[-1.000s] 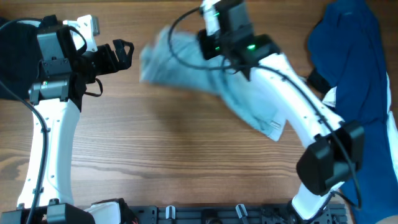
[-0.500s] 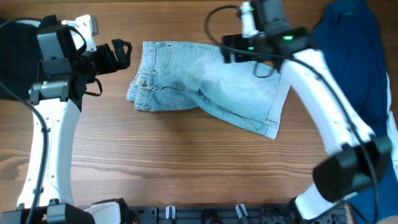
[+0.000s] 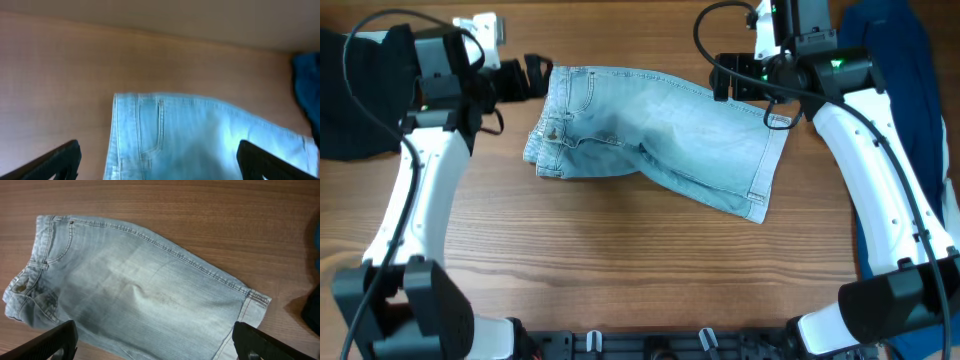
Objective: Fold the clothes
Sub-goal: 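Drag the jeans leftward onto the table center with the right gripper, then reach the left gripper to the jeans waistband corner and grasp it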
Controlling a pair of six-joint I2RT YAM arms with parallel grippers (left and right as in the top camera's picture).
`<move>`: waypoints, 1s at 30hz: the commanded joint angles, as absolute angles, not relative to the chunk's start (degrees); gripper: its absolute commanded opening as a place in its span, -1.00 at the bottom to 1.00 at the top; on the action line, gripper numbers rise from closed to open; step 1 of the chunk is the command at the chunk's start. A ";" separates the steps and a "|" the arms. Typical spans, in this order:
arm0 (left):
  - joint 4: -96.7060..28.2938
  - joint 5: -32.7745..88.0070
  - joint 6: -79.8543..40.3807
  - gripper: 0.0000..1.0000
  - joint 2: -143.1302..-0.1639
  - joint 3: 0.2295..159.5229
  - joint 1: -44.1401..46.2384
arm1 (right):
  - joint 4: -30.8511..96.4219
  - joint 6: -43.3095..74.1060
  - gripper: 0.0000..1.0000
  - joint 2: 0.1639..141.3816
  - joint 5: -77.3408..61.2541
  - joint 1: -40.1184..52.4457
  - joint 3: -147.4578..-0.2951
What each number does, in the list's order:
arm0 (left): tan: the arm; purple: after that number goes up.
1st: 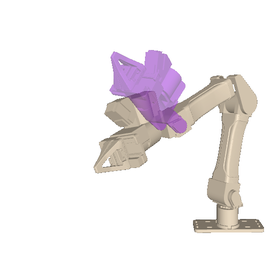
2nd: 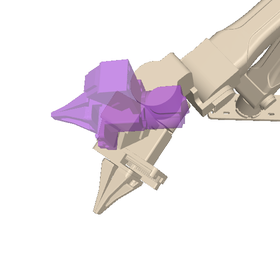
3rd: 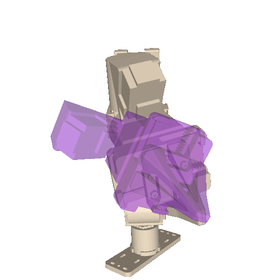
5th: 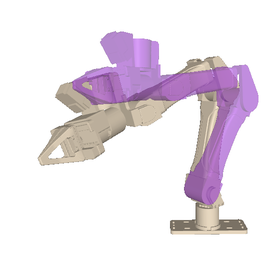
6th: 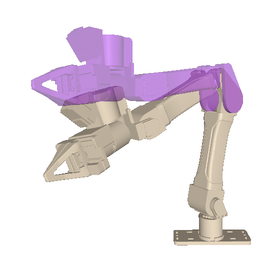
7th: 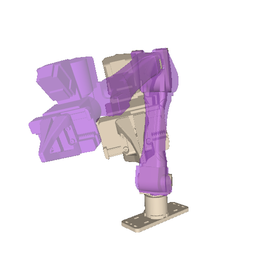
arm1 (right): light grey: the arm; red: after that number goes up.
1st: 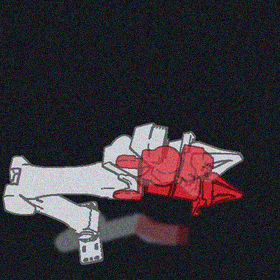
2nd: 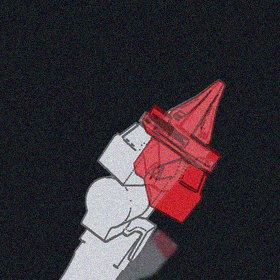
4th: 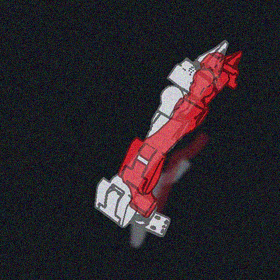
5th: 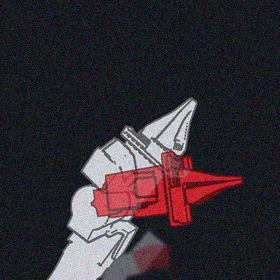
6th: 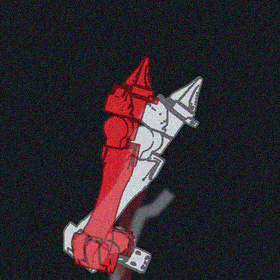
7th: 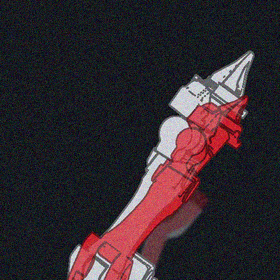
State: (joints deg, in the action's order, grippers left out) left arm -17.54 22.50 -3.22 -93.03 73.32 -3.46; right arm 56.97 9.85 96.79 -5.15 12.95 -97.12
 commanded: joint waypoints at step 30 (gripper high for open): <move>-30.55 14.04 -6.28 0.99 -127.31 105.03 0.19 | 59.79 9.19 1.00 97.14 -6.11 12.88 -97.78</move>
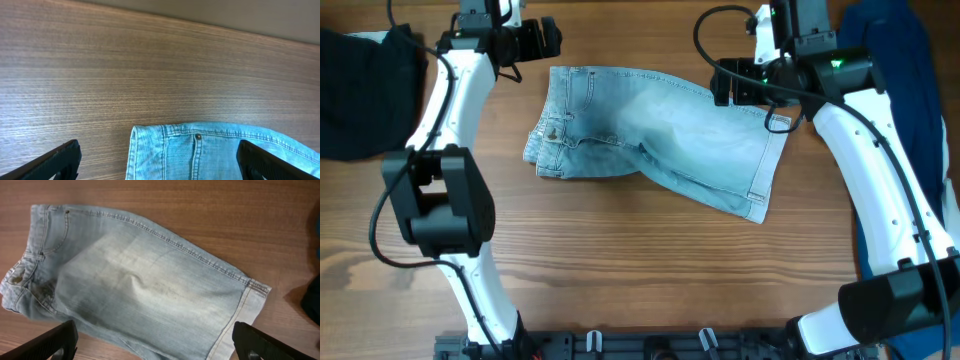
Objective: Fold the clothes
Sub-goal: 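Reach the left gripper to the jeans waistband corner and grasp it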
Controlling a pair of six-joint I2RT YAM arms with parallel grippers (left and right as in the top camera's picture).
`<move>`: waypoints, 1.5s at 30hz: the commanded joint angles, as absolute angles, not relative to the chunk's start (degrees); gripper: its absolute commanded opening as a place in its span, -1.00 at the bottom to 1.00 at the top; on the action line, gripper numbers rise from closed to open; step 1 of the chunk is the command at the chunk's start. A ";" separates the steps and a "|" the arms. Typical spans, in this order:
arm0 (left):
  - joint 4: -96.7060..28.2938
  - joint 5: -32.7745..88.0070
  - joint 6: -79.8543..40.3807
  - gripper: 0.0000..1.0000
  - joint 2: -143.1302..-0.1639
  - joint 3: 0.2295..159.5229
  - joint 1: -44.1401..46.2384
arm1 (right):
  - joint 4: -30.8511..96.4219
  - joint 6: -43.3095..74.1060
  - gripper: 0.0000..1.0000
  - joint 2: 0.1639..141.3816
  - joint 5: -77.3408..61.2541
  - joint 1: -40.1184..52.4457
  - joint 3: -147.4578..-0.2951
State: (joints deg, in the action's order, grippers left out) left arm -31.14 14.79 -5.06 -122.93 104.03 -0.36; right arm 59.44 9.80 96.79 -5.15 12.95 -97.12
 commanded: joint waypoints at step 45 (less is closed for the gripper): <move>-24.53 -3.97 -12.88 1.00 -140.59 127.46 8.62 | 19.99 10.55 1.00 114.32 2.76 12.88 -90.24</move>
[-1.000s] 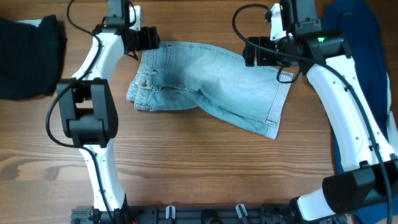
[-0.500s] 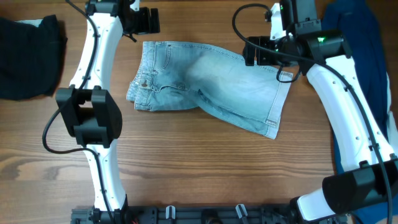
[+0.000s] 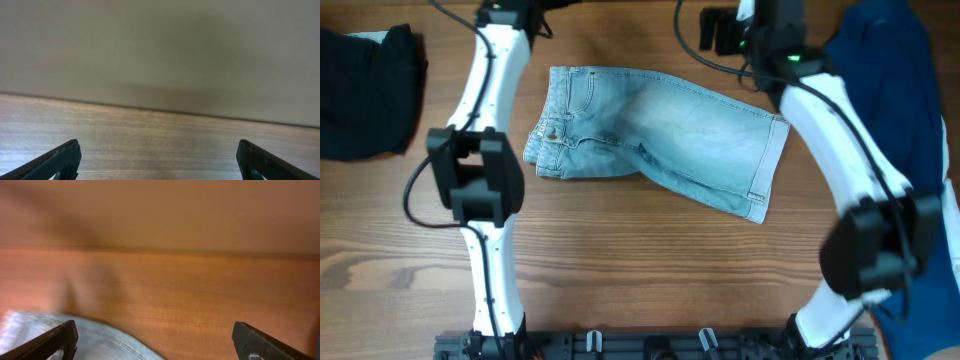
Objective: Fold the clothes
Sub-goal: 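Reach the left gripper to the jeans waistband corner and grasp it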
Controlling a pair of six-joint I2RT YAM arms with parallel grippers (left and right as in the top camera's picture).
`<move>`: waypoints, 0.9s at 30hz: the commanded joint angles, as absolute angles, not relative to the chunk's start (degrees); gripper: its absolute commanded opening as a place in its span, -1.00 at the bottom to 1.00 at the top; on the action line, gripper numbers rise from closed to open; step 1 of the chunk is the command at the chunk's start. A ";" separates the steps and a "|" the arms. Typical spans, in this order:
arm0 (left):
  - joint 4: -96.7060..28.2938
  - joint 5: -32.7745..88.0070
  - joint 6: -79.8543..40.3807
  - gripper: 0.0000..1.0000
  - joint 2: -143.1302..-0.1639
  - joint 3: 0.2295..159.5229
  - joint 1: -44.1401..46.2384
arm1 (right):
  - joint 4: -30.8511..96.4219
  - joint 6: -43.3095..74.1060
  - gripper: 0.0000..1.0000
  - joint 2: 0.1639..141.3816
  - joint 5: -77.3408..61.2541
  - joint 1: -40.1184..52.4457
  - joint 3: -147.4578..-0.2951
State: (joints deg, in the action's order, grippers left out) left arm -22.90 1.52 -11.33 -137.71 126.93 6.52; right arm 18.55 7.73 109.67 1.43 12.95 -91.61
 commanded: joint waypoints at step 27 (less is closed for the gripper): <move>-89.89 -1.93 -11.99 1.00 -135.96 129.60 7.92 | 79.37 13.54 0.99 114.78 -2.50 12.67 -103.59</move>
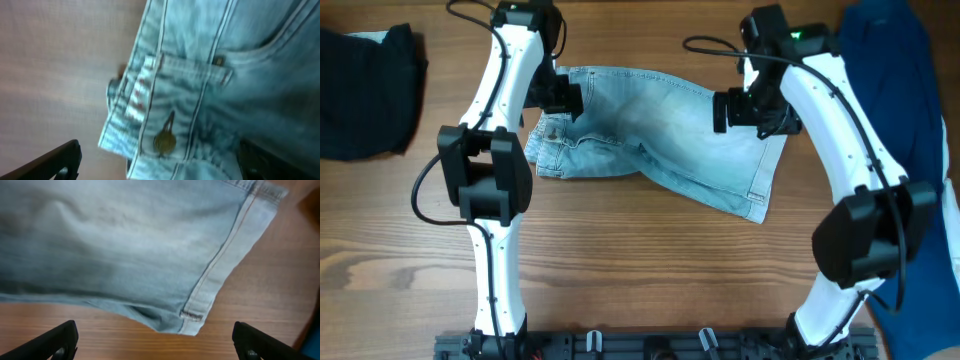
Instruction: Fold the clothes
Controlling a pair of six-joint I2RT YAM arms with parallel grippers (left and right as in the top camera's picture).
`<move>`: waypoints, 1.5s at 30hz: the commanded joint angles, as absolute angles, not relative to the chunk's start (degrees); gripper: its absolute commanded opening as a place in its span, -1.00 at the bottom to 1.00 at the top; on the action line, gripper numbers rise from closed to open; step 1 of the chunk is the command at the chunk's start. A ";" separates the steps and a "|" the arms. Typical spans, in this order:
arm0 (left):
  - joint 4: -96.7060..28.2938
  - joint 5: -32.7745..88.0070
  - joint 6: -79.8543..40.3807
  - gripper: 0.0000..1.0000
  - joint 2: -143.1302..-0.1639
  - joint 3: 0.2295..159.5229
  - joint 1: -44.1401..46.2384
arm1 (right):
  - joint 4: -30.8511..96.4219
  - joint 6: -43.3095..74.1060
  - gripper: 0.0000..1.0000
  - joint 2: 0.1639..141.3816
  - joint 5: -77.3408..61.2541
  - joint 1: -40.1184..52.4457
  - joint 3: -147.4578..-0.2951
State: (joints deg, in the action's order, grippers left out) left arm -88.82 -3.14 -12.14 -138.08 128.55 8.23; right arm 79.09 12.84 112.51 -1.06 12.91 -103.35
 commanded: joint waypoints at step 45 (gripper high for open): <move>-52.16 5.08 -6.39 0.32 -147.76 129.36 4.73 | 51.37 9.13 0.99 114.89 -2.61 12.78 -103.48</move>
State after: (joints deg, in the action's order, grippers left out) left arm -50.24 4.45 -6.74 -146.80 128.64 4.60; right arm 51.68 10.20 114.39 -2.15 12.91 -103.28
